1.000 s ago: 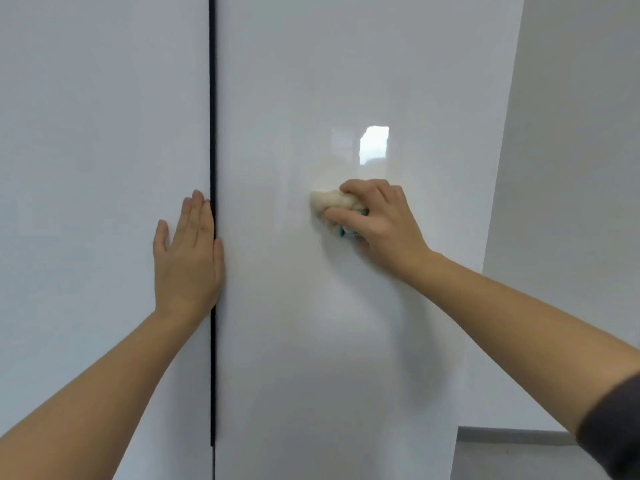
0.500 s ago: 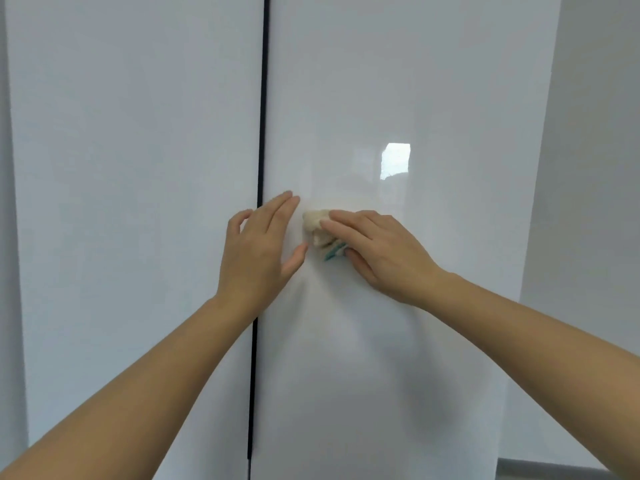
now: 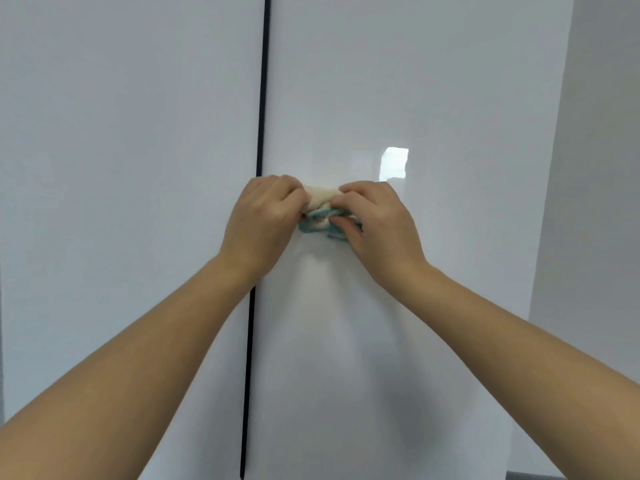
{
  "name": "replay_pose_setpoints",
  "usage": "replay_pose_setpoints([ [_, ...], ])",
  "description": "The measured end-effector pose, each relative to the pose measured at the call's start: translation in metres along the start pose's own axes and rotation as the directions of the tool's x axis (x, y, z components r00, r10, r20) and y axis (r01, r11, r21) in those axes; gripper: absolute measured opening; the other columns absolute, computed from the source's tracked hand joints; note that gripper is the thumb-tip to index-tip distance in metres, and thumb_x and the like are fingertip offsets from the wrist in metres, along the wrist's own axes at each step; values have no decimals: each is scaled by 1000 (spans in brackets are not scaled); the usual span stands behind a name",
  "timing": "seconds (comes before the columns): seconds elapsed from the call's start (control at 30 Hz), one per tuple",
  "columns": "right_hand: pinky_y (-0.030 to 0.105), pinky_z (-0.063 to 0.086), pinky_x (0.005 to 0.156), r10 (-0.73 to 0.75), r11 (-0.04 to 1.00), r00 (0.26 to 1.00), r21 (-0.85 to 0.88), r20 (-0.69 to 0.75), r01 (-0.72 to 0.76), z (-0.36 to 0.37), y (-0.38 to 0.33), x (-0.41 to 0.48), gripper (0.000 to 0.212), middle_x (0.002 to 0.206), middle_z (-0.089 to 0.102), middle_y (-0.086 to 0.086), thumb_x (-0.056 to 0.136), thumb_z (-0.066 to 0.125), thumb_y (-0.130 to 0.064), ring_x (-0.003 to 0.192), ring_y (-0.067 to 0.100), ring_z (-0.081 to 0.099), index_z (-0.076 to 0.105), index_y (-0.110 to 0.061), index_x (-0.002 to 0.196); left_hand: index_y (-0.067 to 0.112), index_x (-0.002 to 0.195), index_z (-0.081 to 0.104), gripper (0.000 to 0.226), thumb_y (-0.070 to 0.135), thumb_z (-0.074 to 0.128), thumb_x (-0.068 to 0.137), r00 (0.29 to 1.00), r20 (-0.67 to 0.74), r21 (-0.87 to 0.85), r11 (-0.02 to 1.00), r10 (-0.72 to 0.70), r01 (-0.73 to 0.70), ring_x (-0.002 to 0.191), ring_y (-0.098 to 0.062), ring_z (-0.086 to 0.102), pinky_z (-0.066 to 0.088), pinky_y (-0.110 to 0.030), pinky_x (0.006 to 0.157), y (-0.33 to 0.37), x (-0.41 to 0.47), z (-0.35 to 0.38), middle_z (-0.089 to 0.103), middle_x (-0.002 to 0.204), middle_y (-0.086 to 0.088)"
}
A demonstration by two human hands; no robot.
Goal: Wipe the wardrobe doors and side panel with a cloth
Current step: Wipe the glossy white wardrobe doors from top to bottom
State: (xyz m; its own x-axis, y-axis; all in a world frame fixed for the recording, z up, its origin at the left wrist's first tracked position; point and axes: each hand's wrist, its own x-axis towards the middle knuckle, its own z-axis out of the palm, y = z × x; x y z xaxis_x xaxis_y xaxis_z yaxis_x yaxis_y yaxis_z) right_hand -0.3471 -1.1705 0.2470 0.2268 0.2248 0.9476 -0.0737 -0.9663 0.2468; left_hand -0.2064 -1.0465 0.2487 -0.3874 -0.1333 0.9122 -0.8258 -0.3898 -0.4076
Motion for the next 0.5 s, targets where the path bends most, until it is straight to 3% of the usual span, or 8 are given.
replay_pose_setpoints([
  [0.1,35,52,76,-44,999,999,-24,31,45,17,1,-18,22,112,66,11,78,76,-8,97,34,58,71,-6,99,2,80,65,7,-4,61,79,997,56,-20,999,47,-46,79,-32,64,44,-37,70,-7,-8,-1,70,95,-12],
  [0.23,37,52,75,-19,1000,1000,-24,18,19,20,6,-15,22,112,66,9,77,75,-6,98,34,56,70,-8,98,3,97,66,19,12,60,82,992,122,-45,999,32,-26,78,-30,62,46,-39,73,-7,-11,-4,67,86,-9],
  [0.4,39,48,80,-20,999,1000,-45,-17,19,25,1,-17,23,114,65,8,77,73,-6,101,33,53,71,-9,100,6,78,63,11,-4,58,78,986,114,28,991,125,-129,67,-28,58,43,-39,67,-22,-2,-2,65,76,-6],
  [0.5,38,45,81,-2,999,1000,-36,-24,1,31,-7,-29,23,116,65,5,76,71,-8,103,31,54,72,-13,99,6,73,64,13,-6,59,78,990,54,92,987,131,-135,66,-26,60,45,-36,85,-24,-19,-6,66,74,-5],
])
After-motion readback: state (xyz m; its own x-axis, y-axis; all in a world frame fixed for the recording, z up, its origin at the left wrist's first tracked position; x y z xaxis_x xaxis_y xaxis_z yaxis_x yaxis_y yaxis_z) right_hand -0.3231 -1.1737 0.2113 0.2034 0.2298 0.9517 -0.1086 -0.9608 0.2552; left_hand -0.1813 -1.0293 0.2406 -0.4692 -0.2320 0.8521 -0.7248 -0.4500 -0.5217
